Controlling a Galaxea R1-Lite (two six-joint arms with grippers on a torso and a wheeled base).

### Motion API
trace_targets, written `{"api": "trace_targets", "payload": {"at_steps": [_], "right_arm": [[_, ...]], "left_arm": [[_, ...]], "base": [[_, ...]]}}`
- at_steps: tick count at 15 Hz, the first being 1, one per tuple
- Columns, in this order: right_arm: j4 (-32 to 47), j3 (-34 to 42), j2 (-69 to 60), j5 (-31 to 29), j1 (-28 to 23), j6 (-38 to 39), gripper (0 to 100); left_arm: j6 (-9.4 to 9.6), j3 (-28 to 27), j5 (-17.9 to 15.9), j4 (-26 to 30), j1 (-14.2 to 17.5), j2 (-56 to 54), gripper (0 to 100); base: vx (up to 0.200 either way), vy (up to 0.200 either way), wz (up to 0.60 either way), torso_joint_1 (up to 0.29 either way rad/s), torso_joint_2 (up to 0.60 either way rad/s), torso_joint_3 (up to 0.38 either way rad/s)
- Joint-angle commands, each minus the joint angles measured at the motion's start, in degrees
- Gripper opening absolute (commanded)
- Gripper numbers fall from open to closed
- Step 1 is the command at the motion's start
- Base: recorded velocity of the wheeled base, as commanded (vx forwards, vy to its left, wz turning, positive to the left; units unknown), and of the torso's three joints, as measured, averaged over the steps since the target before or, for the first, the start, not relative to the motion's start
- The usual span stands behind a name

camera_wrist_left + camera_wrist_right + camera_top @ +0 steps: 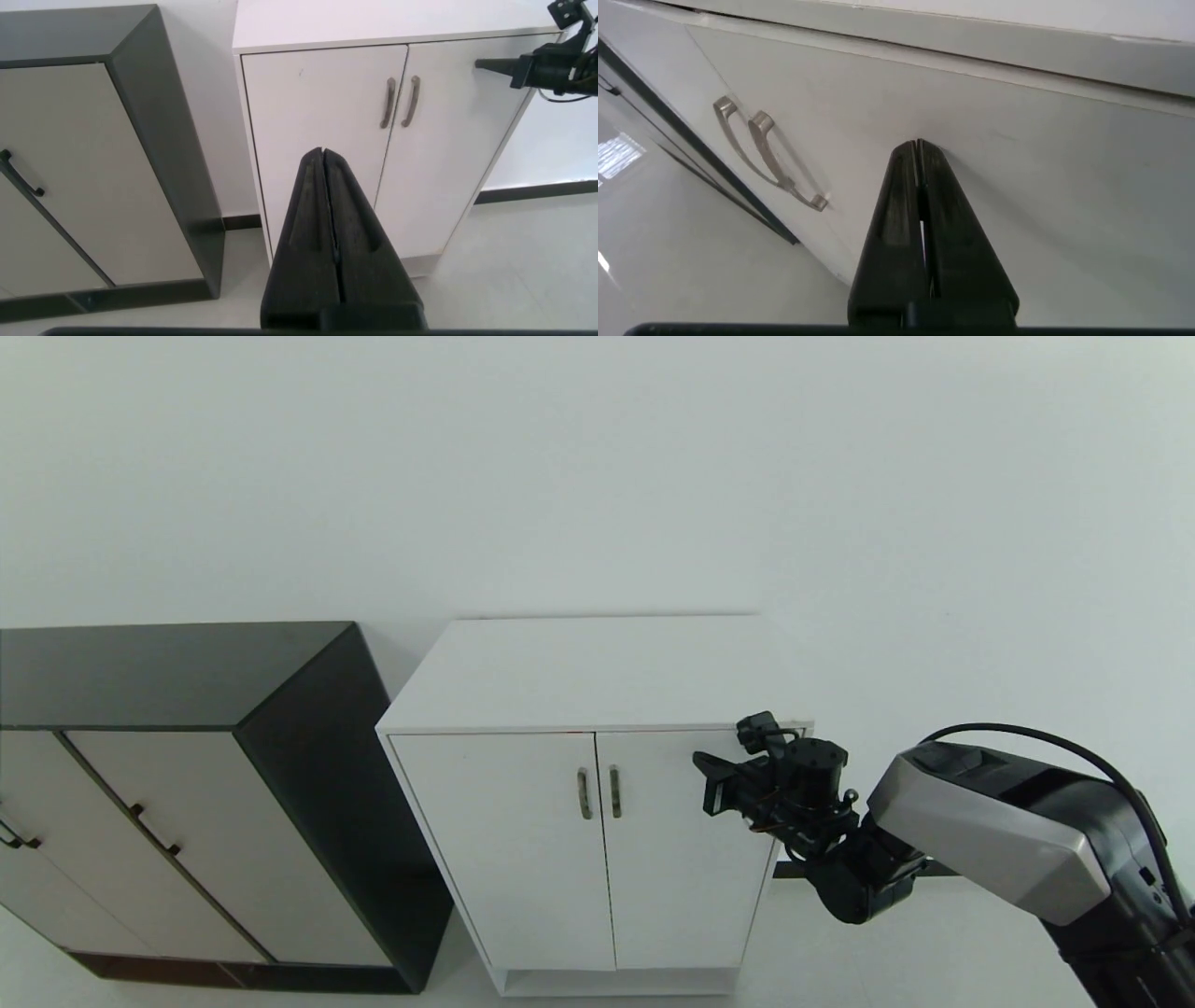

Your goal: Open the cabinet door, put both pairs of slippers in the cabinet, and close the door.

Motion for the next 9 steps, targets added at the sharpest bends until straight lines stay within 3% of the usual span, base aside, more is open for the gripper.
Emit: {"api": "trace_targets", "payload": {"at_steps": [1,9], "right_arm": [[0.0,-0.7,0.6,-0.3,0.0,0.0,0],[-2.4,0.5,-1.3,-2.3,-0.2,-0.2,0]], "left_arm": [[0.01,0.0,0.0,0.0,0.0,0.0,0],[0.01,0.0,0.0,0.0,0.0,0.0,0]], "base": [[0.0,0.0,0.0,0.0,0.0,0.0],[0.0,0.0,0.0,0.0,0.0,0.0]]}}
